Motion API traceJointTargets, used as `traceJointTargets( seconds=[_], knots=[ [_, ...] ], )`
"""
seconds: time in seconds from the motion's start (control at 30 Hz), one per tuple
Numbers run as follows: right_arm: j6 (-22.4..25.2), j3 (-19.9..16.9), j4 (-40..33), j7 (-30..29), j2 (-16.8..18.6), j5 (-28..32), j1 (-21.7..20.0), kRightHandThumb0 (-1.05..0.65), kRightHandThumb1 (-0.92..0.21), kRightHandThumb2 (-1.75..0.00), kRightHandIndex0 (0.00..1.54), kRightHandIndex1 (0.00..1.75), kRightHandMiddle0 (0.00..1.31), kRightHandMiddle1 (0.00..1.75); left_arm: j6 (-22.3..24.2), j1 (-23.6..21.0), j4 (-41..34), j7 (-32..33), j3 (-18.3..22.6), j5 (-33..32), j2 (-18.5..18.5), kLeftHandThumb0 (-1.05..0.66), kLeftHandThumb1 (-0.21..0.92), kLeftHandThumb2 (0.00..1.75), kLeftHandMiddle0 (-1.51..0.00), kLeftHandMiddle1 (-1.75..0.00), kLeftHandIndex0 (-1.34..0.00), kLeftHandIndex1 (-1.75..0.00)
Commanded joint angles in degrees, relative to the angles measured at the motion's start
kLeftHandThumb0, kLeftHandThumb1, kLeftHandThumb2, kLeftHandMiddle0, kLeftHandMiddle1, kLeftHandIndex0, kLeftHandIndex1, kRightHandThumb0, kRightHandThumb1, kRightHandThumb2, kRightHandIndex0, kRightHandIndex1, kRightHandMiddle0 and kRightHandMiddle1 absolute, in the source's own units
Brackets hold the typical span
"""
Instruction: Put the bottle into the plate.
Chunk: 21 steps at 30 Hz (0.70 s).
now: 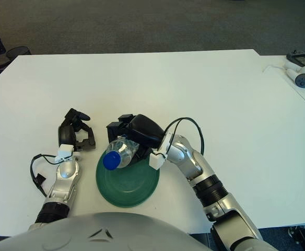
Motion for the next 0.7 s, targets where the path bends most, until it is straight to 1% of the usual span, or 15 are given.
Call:
traceJointTargets(
  seconds=[0.0,0.17,0.3,0.6,0.67],
  knots=[
    [-2.82,0.19,1.05,0.11,-0.56,1.30,-1.87,-0.05,-0.20,-1.43,1.24,1.75,1.01,1.75,0.14,2.48,3.07,-0.27,0.11,0.78,0.92,0.00,-0.07,1.75,-0.88,-1.75,-0.70,-1.73],
    [-7.32,-0.10,2.95,-1.66,-0.41,0.37,-2.79,-0.08,-0.18,-1.43,1.25,1.75,1.02,1.75,-0.10,2.33,3.12,-0.80,0.13,0.19,0.95,0.00,-0.06,1.75,-0.88,-1.75,-0.69,-1.74],
    [-9.24,0.00,3.98,-2.01,-0.20,0.44,-3.29,-0.10,-0.17,-1.43,1.25,1.75,1.04,1.75,-0.18,2.13,3.20,-1.06,0.17,0.06,1.06,0.00,-0.06,1.75,-0.88,-1.75,-0.68,-1.74],
    [-9.66,0.43,2.89,-0.03,-0.94,1.96,-2.74,-0.10,-0.17,-1.43,1.25,1.75,1.04,1.75,0.30,1.74,3.13,-1.62,0.21,-0.36,1.14,0.00,-0.06,1.75,-0.88,-1.75,-0.68,-1.74],
    [-9.09,0.92,1.78,1.73,-1.73,3.31,-2.66,-0.09,-0.18,-1.42,1.24,1.75,1.02,1.75,0.04,1.52,3.20,-0.99,0.28,0.11,1.01,0.00,-0.06,1.75,-0.88,-1.75,-0.69,-1.74]
  ],
)
